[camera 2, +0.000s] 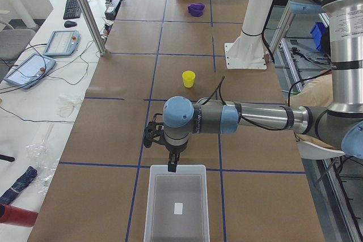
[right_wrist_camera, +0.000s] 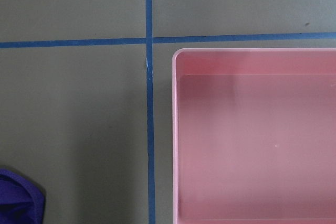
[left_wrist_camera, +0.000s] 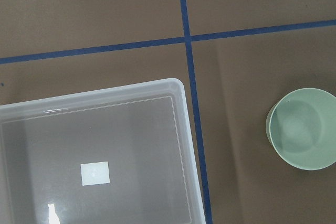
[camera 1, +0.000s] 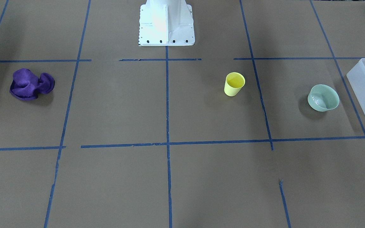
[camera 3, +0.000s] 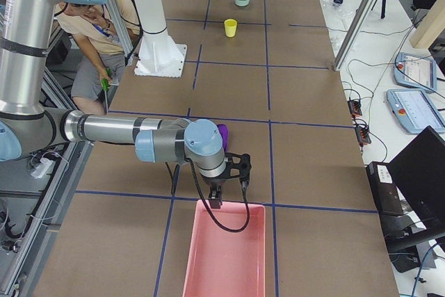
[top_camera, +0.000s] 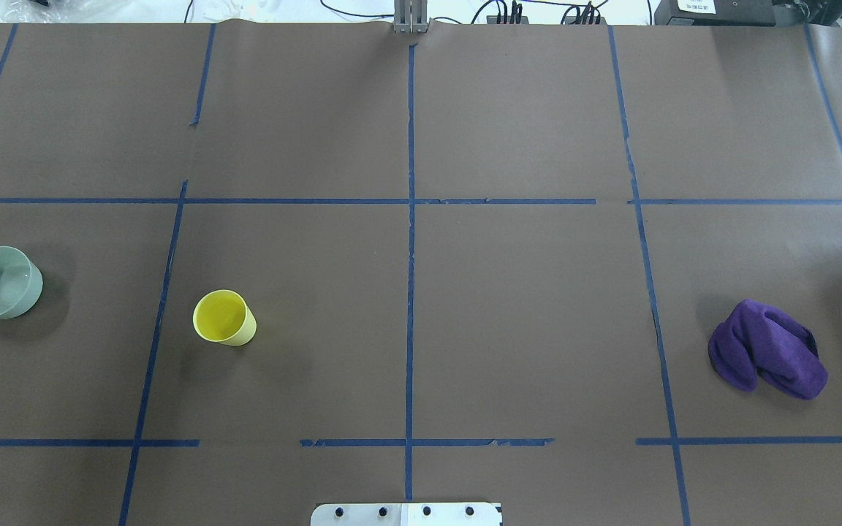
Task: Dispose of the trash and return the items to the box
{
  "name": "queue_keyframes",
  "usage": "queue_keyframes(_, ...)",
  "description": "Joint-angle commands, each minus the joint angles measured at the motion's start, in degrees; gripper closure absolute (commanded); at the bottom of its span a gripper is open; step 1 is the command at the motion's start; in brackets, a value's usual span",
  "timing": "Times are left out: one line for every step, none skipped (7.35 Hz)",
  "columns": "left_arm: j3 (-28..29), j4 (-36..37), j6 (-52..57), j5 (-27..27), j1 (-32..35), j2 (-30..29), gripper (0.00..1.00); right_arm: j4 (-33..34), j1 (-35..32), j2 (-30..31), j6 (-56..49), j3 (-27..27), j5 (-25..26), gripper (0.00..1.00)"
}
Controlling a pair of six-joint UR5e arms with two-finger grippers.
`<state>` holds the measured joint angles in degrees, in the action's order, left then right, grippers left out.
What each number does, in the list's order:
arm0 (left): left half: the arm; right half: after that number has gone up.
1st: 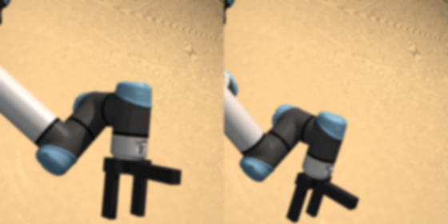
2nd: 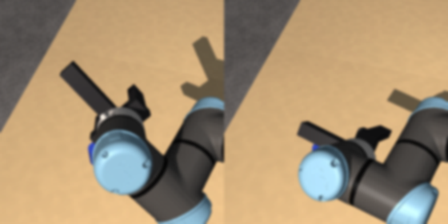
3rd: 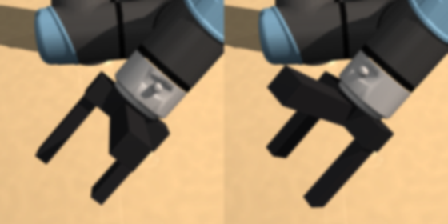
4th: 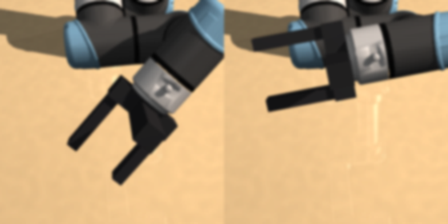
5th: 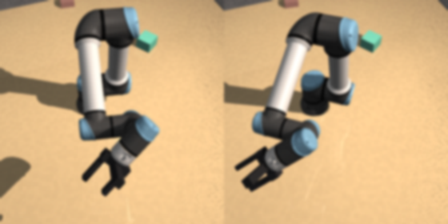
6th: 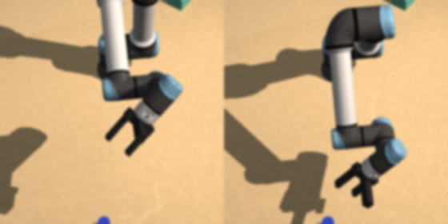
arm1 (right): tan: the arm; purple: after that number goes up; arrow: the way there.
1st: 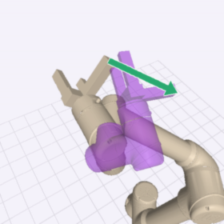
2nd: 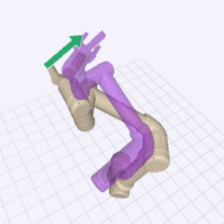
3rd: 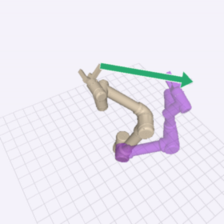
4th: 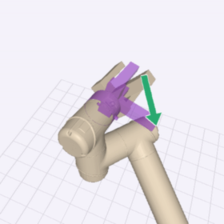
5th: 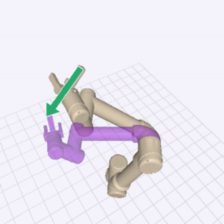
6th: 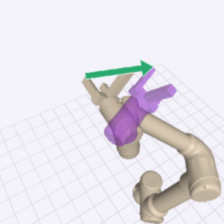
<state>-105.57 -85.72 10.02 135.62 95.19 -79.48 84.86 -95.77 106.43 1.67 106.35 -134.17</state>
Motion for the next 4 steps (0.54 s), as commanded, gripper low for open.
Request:
queue_keyframes(-0.2,-0.1,0.3,-0.2,-0.3,-1.0,0.0,0.0,0.2,0.0,0.0,-0.1,-0.3,0.0)
queue_keyframes(-0.1,-0.1,0.1,-0.1,-0.3,-1.1,0.0,0.0,0.6,0.0,-0.1,0.0,-0.2,0.0)
queue_keyframes(-0.5,-0.1,0.4,0.0,-0.4,-1.1,0.0,0.0,1.0,0.0,-0.2,0.0,0.1,0.0)
queue_keyframes(-0.9,-1.8,0.5,-0.1,-0.4,-1.3,0.0,-1.2,1.0,0.0,-1.0,0.1,0.0,0.0)
